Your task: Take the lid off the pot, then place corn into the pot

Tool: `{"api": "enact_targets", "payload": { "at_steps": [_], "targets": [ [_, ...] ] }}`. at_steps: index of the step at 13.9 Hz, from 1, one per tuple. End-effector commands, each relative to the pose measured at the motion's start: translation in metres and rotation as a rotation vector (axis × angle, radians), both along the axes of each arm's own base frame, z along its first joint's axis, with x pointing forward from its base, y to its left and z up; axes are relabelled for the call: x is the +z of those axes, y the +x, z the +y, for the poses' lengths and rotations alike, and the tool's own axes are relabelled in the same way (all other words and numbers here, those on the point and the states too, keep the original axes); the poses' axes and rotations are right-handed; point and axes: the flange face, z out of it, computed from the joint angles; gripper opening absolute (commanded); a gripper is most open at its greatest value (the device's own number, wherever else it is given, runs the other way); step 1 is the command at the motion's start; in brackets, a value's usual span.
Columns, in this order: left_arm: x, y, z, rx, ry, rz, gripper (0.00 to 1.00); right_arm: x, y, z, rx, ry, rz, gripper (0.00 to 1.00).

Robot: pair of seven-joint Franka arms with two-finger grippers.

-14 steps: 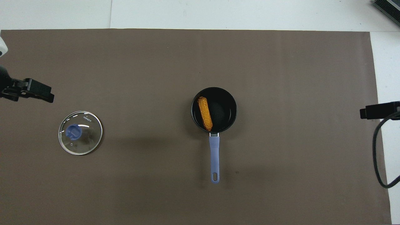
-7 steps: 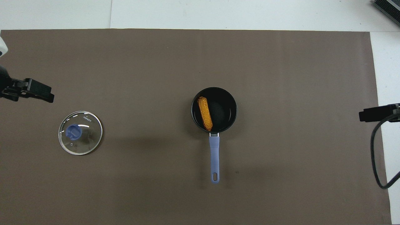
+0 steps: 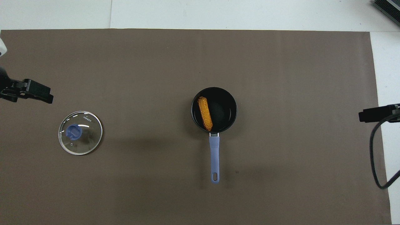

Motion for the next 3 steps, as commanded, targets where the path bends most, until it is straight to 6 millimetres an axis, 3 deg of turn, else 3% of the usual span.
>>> {"api": "enact_targets", "payload": {
  "at_steps": [1,3],
  "targets": [
    [0.0109,-0.0045,0.0002,-0.001,0.014,0.013,1.00,-0.0001,-0.0080,0.0005,0.025,-0.003,0.009,1.00],
    [0.0136,-0.0068,-0.0011,-0.003,0.015,0.014,1.00,0.0004,-0.0082,-0.0002,0.025,-0.003,0.009,1.00]
  ]
}}
